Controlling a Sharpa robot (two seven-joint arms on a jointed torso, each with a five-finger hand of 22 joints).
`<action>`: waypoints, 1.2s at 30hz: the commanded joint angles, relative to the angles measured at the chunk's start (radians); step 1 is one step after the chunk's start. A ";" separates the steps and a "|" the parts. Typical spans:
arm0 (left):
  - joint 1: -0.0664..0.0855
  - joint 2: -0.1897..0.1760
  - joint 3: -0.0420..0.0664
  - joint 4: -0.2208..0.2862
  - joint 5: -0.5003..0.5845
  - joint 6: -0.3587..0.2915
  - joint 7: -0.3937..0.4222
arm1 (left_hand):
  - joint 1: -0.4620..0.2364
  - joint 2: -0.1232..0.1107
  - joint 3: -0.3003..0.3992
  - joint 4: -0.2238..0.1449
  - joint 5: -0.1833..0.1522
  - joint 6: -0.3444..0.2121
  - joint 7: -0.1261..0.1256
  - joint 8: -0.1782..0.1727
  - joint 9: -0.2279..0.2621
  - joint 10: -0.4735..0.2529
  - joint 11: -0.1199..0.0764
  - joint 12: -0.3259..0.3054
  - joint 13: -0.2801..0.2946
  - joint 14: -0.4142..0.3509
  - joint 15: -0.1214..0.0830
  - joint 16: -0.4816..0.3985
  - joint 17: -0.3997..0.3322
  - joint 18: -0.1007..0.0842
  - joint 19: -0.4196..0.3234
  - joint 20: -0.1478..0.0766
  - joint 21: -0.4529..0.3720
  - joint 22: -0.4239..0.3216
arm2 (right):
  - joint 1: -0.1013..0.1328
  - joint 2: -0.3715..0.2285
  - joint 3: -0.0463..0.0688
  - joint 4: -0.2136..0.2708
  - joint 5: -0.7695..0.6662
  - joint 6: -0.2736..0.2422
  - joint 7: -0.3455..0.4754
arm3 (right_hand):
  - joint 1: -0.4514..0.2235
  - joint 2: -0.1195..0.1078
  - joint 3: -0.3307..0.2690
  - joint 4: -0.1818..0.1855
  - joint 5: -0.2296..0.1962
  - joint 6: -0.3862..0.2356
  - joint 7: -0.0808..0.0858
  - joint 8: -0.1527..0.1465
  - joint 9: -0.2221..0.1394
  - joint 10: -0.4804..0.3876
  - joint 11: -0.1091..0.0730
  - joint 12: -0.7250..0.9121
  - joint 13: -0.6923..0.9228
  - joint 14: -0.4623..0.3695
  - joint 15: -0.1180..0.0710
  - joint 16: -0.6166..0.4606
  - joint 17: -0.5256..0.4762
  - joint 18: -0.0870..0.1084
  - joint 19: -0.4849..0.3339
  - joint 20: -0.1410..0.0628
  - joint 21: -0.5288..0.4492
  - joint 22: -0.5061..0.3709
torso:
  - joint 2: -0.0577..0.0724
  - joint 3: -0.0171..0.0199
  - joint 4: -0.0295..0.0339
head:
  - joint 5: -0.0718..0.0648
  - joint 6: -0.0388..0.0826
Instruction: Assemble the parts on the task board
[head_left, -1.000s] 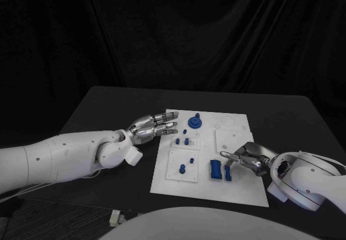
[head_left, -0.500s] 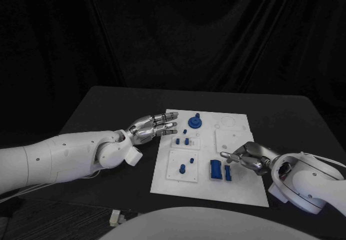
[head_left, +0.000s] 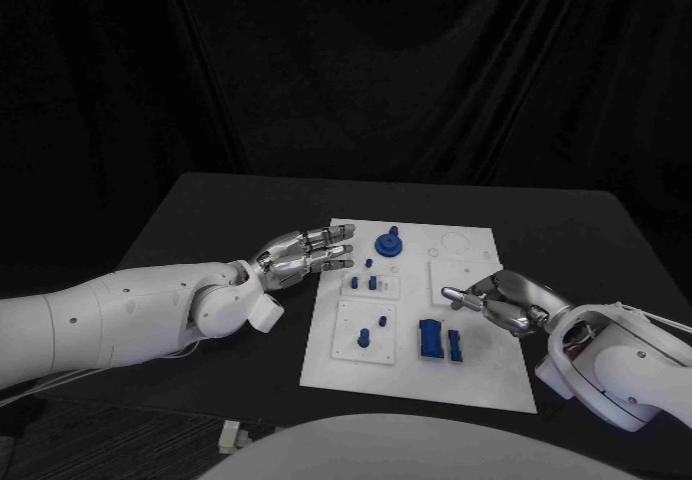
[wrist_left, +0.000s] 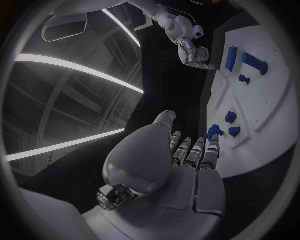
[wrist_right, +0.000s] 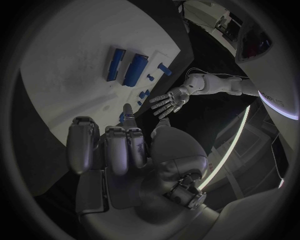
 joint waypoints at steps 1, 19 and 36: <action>-0.001 0.001 0.001 0.003 0.002 0.008 0.024 | -0.009 0.001 0.006 -0.002 0.006 0.004 0.002 0.003 0.001 0.001 0.005 0.003 0.002 -0.002 0.006 0.005 0.001 -0.014 0.008 -0.001 0.006 0.000 | 0.002 0.007 0.000 -0.005 0.011 -0.015 0.023 | -0.003 0.013 -0.008 0.001 -0.011 0.001 0.005 -0.002 -0.007 0.104 0.004 0.004 0.263 0.090 -0.002 0.002 0.190 -0.009 0.024 0.000 0.002 0.204 | 0.000 0.0001 0.0000 | 0.003 0.000; -0.002 0.000 0.001 0.004 0.002 0.008 0.025 | -0.009 0.001 0.007 -0.002 0.007 0.004 0.001 0.003 0.001 0.004 0.006 0.005 0.002 -0.001 0.007 0.006 0.001 -0.014 0.010 -0.001 0.007 0.000 | -0.005 0.062 0.000 -0.043 0.033 0.068 0.005 | -0.023 0.032 -0.026 0.001 -0.041 -0.005 0.008 -0.006 -0.024 0.104 0.006 0.004 0.263 0.090 -0.001 0.002 0.188 -0.009 0.022 0.002 0.001 0.203 | 0.001 0.0002 0.0013 | 0.000 0.000; -0.002 0.001 0.001 0.004 0.002 0.010 0.024 | -0.010 0.001 0.009 -0.003 0.007 0.002 0.001 0.003 0.001 0.004 0.008 0.005 0.002 0.000 0.008 0.006 0.001 -0.014 0.009 -0.001 0.007 -0.001 | -0.015 0.096 0.000 -0.061 0.037 0.145 -0.023 | -0.024 0.038 -0.027 -0.001 -0.039 0.002 0.013 -0.002 -0.027 0.104 0.011 0.004 0.263 0.089 0.001 0.001 0.185 -0.008 0.021 0.003 -0.001 0.203 | 0.000 0.0000 0.0006 | 0.002 0.000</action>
